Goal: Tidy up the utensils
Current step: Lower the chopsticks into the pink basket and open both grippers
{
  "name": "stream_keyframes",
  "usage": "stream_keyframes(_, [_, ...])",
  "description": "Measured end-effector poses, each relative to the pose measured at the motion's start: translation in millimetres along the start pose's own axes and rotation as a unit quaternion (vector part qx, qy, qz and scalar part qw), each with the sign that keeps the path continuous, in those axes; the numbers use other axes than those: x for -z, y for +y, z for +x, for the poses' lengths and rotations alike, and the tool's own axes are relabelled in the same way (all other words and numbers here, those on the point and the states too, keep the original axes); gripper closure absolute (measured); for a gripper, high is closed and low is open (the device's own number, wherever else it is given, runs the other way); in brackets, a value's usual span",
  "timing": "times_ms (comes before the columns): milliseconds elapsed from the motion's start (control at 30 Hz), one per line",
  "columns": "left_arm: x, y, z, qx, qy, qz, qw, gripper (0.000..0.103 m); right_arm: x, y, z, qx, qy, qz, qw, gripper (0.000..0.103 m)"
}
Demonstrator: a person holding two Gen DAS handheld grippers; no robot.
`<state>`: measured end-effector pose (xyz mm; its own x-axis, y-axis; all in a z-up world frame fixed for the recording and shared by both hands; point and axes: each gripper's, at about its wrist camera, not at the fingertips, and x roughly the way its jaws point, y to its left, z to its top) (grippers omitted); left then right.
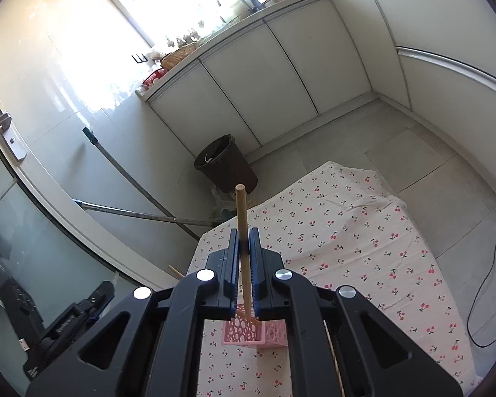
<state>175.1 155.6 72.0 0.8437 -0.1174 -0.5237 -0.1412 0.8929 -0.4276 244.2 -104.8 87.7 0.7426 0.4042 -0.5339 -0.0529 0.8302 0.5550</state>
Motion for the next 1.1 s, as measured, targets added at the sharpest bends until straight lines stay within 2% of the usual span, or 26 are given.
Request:
stream_keyframes(167, [6, -10, 5, -0.003, 0.008, 0.022, 0.9997, 0.075, 8, 2, 22, 0.005, 0.009, 0.001, 1.000, 0.096])
stream_keyframes(333, [24, -25, 21, -0.012, 0.037, 0.063, 0.9973, 0.073, 23, 6, 46, 0.021, 0.047, -0.022, 0.998, 0.087])
stream_keyframes(400, [30, -33, 20, -0.026, 0.031, 0.089, 0.9953, 0.071, 30, 10, 42, 0.040, 0.042, -0.048, 0.997, 0.082])
stream_keyframes(467, [35, -40, 18, -0.034, 0.022, 0.105, 0.9937, 0.066, 34, 12, 35, 0.053, 0.034, -0.065, 0.996, 0.076])
stream_keyframes(633, [49, -53, 14, -0.039, 0.016, 0.132, 0.9903, 0.047, 48, 11, 15, 0.087, 0.015, -0.102, 0.991, 0.060])
stream_keyframes(833, [73, -56, 14, -0.057, 0.022, 0.153, 0.9863, 0.033, 68, -4, -1, 0.126, 0.019, -0.124, 0.984, 0.050])
stream_keyframes(933, [86, -56, 14, -0.055, 0.036, 0.152, 0.9861, 0.031, 75, -11, -7, 0.137, 0.022, -0.125, 0.982, 0.041])
stream_keyframes(1100, [105, -62, 10, -0.056, 0.040, 0.165, 0.9839, 0.028, 87, -22, -14, 0.154, 0.031, -0.128, 0.979, 0.038])
